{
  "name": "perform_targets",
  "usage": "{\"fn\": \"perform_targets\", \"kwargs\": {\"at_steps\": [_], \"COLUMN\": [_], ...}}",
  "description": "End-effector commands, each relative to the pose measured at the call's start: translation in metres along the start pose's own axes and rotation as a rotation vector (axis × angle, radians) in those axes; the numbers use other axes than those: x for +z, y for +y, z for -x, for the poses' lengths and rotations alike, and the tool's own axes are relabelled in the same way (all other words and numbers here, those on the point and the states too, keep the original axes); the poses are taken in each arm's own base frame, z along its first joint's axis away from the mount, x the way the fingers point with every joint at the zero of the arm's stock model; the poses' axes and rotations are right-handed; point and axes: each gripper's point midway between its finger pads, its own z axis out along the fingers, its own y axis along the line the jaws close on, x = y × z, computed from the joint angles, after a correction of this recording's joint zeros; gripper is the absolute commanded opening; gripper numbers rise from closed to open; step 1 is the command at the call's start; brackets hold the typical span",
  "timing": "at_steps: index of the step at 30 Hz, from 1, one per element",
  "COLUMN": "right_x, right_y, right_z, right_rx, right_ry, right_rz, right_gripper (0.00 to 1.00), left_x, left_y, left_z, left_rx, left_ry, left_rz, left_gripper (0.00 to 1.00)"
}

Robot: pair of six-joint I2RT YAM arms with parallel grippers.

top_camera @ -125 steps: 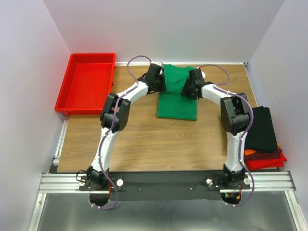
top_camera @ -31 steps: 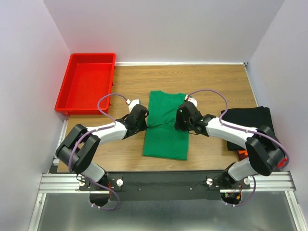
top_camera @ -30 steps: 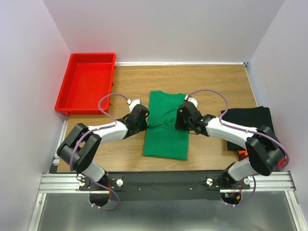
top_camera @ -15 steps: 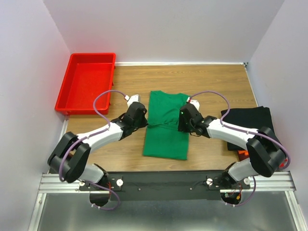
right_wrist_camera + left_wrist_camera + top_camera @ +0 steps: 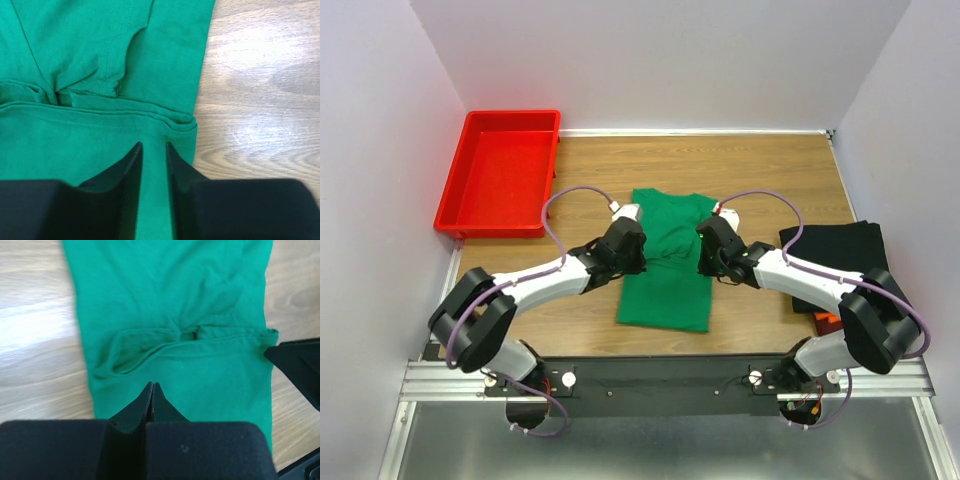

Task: Fold and stack the t-shirts
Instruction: Fold the tshirt

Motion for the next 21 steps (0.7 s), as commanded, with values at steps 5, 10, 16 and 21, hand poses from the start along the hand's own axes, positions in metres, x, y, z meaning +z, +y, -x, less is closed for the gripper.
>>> {"fn": "perform_targets", "kwargs": {"at_steps": [5, 10, 16, 21], "right_x": [0.001, 0.008, 0.028, 0.041], "right_y": [-0.014, -0.017, -0.029, -0.036], "right_z": [-0.005, -0.006, -0.013, -0.007], "right_rx": [0.008, -0.003, -0.04, -0.04], "right_ry": [0.007, 0.013, 0.038, 0.036], "right_rz": [-0.059, -0.087, -0.177, -0.198], "right_gripper": [0.26, 0.25, 0.24, 0.24], "left_x": [0.024, 0.04, 0.058, 0.057], "left_y": [-0.004, 0.012, 0.035, 0.05], "left_z": [-0.011, -0.006, -0.018, -0.027], "left_rx": [0.057, 0.047, 0.03, -0.015], "left_ry": [0.06, 0.042, 0.064, 0.06], "left_rz": [0.033, 0.111, 0.183, 0.215], "left_gripper": [0.0, 0.0, 0.01, 0.01]}}
